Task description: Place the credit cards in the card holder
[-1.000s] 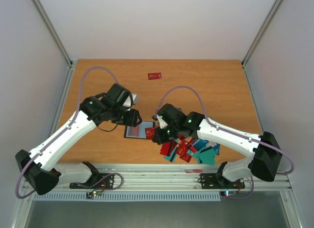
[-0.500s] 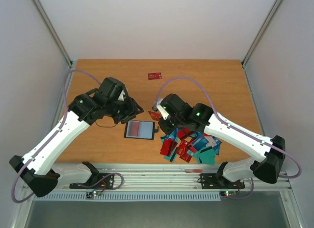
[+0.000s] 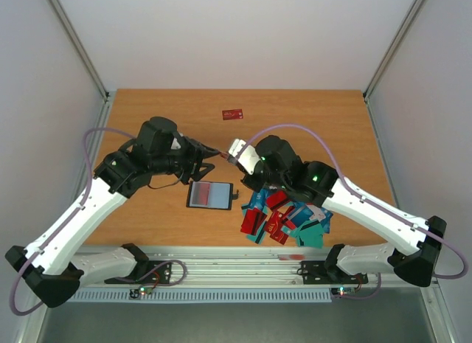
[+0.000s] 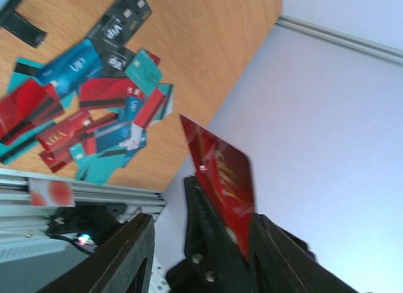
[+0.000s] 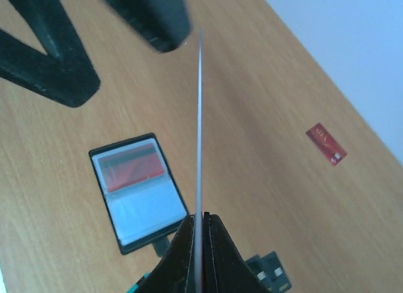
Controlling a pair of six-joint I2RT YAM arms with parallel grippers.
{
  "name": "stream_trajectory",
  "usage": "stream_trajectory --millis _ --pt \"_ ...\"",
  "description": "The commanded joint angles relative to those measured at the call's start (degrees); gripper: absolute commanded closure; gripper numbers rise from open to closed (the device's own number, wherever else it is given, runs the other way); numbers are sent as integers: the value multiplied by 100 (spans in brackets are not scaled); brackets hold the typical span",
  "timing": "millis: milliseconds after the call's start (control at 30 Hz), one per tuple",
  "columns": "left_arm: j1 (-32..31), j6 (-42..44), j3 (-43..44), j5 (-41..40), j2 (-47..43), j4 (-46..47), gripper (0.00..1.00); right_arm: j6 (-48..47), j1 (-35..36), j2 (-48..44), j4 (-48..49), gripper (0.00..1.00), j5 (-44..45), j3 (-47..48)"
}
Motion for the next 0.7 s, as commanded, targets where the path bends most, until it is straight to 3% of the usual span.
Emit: stream_trajectory --millis 0,500,667 --pt "27 -664 545 127 177 409 57 -963 -20 -29 617 99 132 -77" --pt "34 -1126 798 364 425 327 59 -1252 -18 249 516 99 162 333" --pt "28 -1214 582 293 345 449 68 -1273 -5 243 466 99 147 379"
